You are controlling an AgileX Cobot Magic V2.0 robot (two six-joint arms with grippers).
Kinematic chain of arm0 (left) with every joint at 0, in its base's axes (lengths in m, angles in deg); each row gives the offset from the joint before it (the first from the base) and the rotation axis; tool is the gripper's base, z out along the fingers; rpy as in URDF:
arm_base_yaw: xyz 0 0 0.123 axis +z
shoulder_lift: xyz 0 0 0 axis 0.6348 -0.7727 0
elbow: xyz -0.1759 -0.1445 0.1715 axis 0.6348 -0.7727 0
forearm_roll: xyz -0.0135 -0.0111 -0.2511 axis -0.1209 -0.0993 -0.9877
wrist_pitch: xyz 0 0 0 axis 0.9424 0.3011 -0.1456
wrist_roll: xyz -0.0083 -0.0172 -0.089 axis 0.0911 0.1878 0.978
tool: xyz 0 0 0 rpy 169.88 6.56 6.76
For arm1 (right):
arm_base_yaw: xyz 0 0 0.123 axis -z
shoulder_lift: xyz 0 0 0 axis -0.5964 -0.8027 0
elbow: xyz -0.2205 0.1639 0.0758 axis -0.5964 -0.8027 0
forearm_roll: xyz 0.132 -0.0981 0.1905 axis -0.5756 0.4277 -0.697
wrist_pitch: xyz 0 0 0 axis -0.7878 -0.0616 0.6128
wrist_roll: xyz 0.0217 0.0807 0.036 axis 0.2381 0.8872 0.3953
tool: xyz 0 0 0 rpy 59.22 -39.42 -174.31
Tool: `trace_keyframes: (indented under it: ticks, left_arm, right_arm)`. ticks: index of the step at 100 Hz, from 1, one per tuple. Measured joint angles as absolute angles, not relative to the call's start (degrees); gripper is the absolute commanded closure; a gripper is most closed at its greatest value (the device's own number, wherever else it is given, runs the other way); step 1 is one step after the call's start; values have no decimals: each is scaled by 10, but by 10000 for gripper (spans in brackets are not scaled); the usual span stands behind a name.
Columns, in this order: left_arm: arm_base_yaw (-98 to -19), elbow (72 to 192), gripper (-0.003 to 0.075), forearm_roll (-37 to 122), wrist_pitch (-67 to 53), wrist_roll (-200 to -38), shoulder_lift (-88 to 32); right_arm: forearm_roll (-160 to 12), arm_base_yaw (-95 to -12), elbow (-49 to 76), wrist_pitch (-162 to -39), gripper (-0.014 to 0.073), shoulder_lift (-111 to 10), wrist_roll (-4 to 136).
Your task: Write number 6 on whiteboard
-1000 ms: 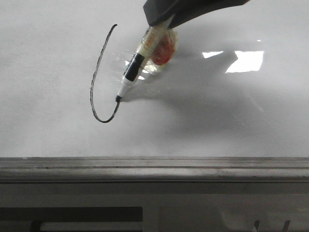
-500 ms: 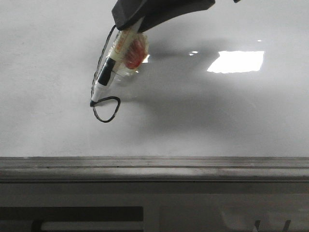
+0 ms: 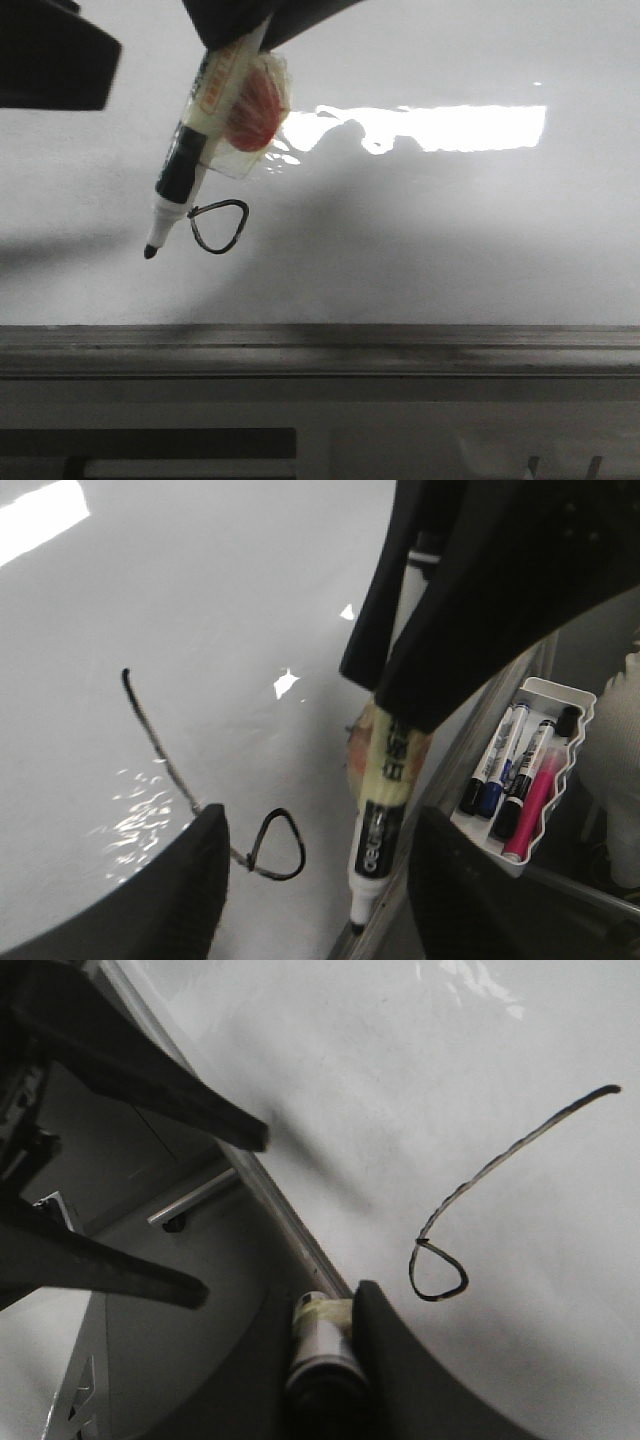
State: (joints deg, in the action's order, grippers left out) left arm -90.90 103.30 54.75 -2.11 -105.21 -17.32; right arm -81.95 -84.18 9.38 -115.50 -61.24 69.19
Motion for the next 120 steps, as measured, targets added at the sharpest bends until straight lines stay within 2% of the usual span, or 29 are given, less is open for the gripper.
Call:
trace_keyframes:
  ticks: [26,45,52,70,97,102,107,120]
  left_arm:
    - [-941,1031,353,545,14,-1052,-260]
    - [-941,1031,364,541,41,-1052,-279]
    - [-941,1031,431,537,45,-1052,-285]
    - [-941,1031,744,529,46,-1052,-305]
    - [-941,1031,741,528,46,-1054,-309]
    - [-941,1031,741,528,46,-1054,-309]
    - [-942,1031,741,526,46,-1054,-309]
    - [-942,1031,741,513,47,-1054,-309]
  right_arm:
    - [-816,-843,94,-1157,646,-612,692]
    - [-816,-843,94,-1160,646,-612,692]
    - [-816,-843,94,-1160,646,-612,692]
    - [-816,-843,94,-1160,646,-612,692]
    - [-815,-843,94,-1162,641,-612,692]
    - [-815,-843,94,-1162,605,-612,692]
    - [-815,-843,94,-1162,522,-612,692]
    - [-815,-843,94,-1154,168,-612,692]
